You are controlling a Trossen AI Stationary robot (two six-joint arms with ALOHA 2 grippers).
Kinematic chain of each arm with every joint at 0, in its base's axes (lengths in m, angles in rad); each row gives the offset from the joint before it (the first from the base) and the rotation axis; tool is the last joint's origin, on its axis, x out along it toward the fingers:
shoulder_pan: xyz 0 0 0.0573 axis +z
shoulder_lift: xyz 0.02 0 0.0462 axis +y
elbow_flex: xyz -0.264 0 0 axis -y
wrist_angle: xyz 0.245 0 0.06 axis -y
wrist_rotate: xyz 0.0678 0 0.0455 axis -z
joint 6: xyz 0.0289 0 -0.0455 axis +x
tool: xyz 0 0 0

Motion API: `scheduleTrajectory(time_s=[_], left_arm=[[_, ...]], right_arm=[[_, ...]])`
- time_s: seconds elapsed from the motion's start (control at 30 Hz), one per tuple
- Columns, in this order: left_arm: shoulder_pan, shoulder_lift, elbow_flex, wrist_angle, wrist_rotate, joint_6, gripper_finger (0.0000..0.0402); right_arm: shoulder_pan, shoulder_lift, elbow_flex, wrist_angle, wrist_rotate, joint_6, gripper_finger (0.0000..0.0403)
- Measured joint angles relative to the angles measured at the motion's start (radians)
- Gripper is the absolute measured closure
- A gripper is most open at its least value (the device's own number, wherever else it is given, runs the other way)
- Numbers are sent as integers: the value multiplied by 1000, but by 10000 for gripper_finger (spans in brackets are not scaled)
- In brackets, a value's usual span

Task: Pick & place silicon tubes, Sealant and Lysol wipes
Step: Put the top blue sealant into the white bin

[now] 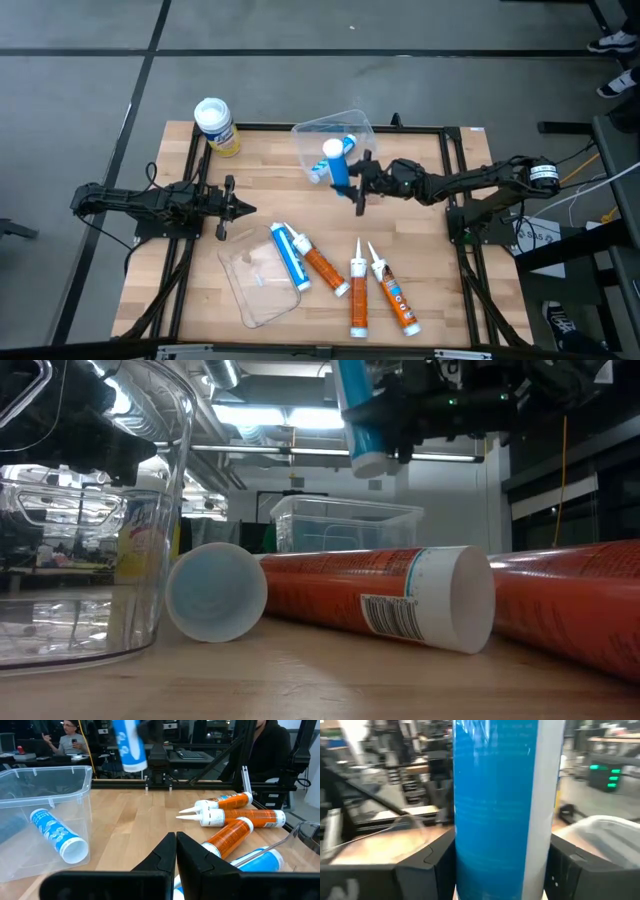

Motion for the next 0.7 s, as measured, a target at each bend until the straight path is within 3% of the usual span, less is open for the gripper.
scheduleTrajectory(time_s=[0.17,0.4,0.53,0.7], left_arm=[[0,0,0,0,0,0,389],[0,0,0,0,0,0,393],[0,0,0,0,0,0,391],[0,0,0,0,0,0,390]], right_arm=[[0,0,27,-7,116,-2,186],[-13,0,83,-101,120,-50,186],[-50,0,174,-264,116,-134,186],[-108,0,324,-535,39,-267,186]])
